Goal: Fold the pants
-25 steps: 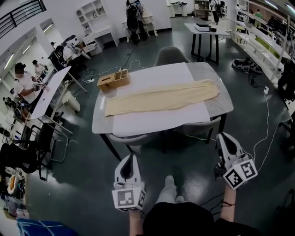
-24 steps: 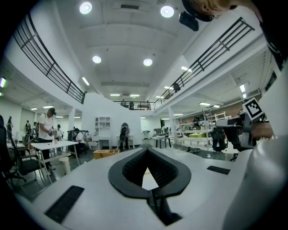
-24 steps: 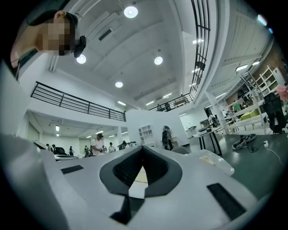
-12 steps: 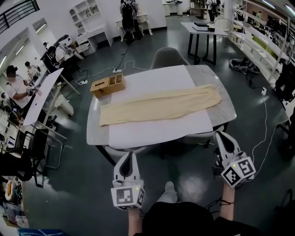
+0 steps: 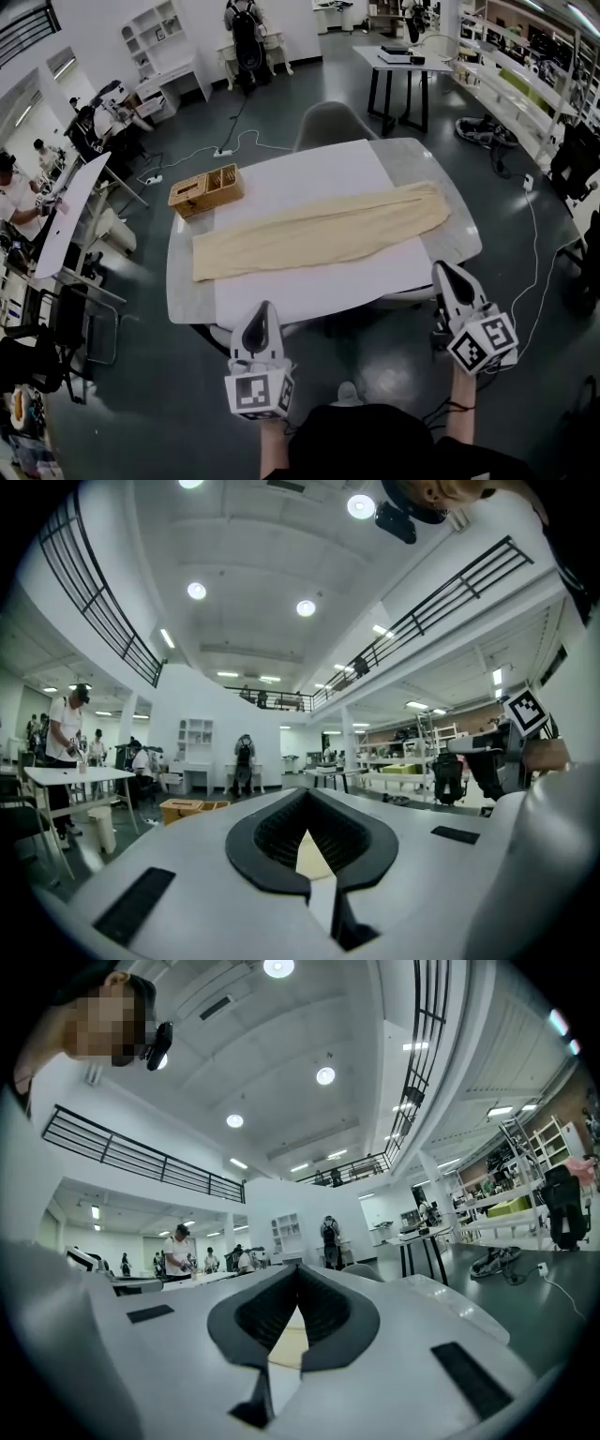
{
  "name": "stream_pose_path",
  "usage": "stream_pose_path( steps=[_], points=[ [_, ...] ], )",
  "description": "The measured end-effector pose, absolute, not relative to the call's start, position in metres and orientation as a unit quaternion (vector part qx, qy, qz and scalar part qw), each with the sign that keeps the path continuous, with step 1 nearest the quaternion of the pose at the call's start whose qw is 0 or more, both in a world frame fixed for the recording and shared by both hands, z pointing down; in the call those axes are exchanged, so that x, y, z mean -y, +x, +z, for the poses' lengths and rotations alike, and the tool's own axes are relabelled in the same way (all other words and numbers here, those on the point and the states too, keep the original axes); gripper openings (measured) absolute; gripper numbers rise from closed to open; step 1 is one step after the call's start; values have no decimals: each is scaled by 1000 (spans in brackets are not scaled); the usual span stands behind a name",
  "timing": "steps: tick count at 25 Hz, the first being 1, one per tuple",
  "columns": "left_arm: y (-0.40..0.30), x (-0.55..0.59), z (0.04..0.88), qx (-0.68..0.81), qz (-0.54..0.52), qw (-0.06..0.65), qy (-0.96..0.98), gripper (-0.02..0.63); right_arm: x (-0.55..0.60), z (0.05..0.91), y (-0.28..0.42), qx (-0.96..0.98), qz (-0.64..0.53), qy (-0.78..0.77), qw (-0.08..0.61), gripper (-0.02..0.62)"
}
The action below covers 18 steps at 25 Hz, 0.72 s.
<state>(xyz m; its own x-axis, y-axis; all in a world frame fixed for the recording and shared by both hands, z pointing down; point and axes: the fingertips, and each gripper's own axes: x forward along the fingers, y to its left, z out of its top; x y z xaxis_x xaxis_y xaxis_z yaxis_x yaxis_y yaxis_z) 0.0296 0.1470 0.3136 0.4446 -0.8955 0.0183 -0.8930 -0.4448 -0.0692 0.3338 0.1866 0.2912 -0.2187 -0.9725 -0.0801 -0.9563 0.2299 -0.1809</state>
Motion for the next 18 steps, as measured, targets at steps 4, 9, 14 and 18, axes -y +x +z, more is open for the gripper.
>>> stream_pose_path(
  steps=[4,9,14,18],
  points=[
    [35,-123,320,-513,-28,25,-858,8,-167,301,333,-770,-48,-631,75,14],
    [43,-102,325,-501,-37,29,-864,8,-151,307,333,-765,-51,-639,70,14],
    [55,-88,333,-491,-42,18,-870,8,-136,315,337,-761,-63,-643,67,14],
    [63,-75,344,-490,-53,4,-870,8,-119,323,346,-761,-72,-642,62,14]
  ],
)
